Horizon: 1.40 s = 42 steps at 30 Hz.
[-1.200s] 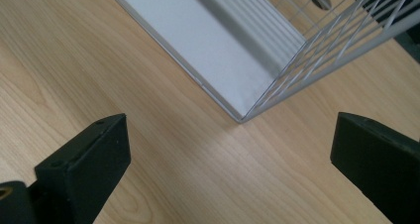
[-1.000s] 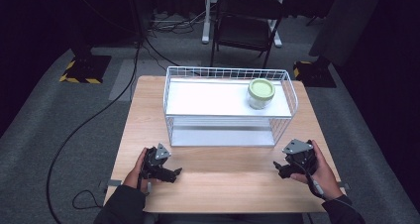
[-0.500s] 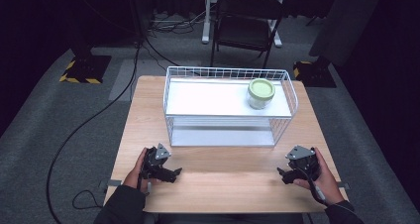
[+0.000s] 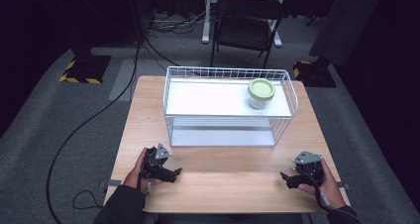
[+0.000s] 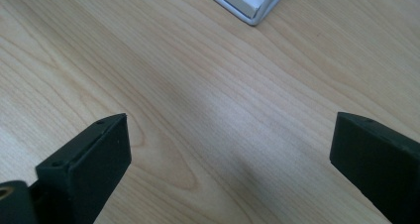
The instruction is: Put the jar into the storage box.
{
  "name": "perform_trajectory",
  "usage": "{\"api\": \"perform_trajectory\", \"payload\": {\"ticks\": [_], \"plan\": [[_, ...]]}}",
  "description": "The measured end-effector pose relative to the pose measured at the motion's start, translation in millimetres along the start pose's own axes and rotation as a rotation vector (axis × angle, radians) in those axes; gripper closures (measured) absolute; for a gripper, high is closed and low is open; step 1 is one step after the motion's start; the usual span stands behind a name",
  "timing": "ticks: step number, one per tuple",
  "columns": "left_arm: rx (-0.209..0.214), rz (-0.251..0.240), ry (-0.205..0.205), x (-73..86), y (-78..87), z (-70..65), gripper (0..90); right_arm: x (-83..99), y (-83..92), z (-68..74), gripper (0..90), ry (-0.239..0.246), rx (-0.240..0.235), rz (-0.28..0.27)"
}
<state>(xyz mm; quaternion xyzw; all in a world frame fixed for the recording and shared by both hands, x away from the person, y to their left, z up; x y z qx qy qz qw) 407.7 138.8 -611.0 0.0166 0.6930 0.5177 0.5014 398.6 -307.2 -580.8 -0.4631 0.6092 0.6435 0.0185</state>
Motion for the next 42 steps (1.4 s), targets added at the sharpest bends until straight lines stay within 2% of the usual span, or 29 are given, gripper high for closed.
{"api": "perform_trajectory", "payload": {"ticks": [9,11,22,30,42], "plan": [[-0.001,-0.001,0.001,0.1,0.0,0.0,0.4,16.6,-1.7,-3.4,2.9,-0.048,-0.035,-0.036],[-0.001,-0.001,0.001,0.1,0.0,0.0,0.4,19.3,-0.5,-4.4,2.9,-0.074,-0.049,-0.052],[-0.002,0.0,-0.002,0.2,0.2,0.2,0.4,38.4,-0.7,-12.3,2.8,-0.132,-0.05,-0.051],[-0.002,0.001,0.0,0.3,0.3,0.0,0.4,47.4,-1.5,-16.5,0.5,-0.213,-0.098,-0.093],[-0.002,0.001,0.001,0.2,0.2,0.1,0.3,53.7,1.1,-25.7,0.5,-0.224,-0.091,-0.102]]}}
Point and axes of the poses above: each handheld gripper's, and its own axes: y roughly backward along the jaws, x roughly out of its underside, z roughly to its left, the point moved 9 cm from there along -y, roughly forward along the jaws, and after that the axes turned 4 degrees about -y, right-handed, at the moved point
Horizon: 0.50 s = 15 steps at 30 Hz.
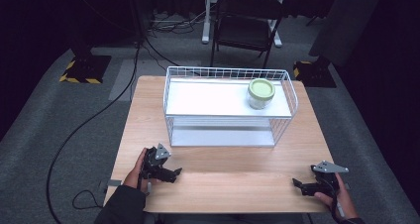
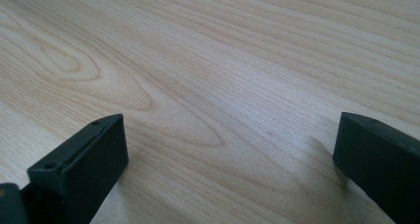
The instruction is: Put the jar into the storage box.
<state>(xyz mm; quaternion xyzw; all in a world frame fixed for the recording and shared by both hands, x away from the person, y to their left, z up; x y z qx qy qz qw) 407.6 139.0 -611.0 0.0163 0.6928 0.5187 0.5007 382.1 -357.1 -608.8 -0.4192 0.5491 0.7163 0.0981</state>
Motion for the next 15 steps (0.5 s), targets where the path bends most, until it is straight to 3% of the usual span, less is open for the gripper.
{"api": "perform_trajectory", "payload": {"ticks": [15], "plan": [[0.0,-0.002,0.003,0.8,0.6,-0.7,0.4,-0.2,-0.3,0.0,0.3,-0.002,0.002,0.001]]}}
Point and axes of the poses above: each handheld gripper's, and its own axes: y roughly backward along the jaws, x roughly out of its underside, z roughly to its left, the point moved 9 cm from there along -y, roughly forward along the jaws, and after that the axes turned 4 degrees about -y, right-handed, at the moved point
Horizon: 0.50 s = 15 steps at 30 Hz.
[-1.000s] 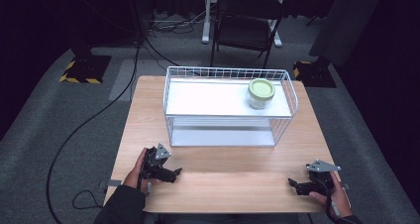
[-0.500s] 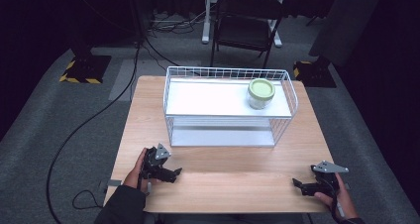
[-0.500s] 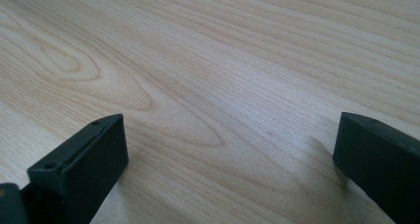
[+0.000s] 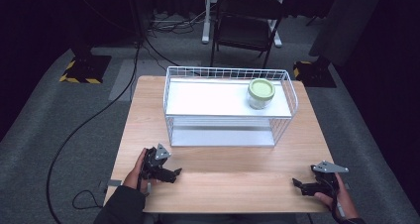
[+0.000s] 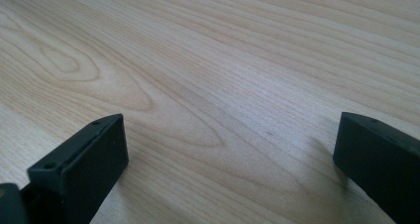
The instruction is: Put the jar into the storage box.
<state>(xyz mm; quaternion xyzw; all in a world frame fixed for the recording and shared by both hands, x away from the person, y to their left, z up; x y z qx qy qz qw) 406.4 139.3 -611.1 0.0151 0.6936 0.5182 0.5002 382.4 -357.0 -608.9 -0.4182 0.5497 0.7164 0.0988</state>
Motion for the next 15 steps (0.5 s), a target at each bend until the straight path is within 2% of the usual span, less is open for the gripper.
{"api": "perform_trajectory", "payload": {"ticks": [15], "plan": [[0.002,0.0,-0.002,-0.2,-0.2,0.1,0.4,-0.3,-0.3,-0.1,0.2,0.0,-0.001,0.0]]}}
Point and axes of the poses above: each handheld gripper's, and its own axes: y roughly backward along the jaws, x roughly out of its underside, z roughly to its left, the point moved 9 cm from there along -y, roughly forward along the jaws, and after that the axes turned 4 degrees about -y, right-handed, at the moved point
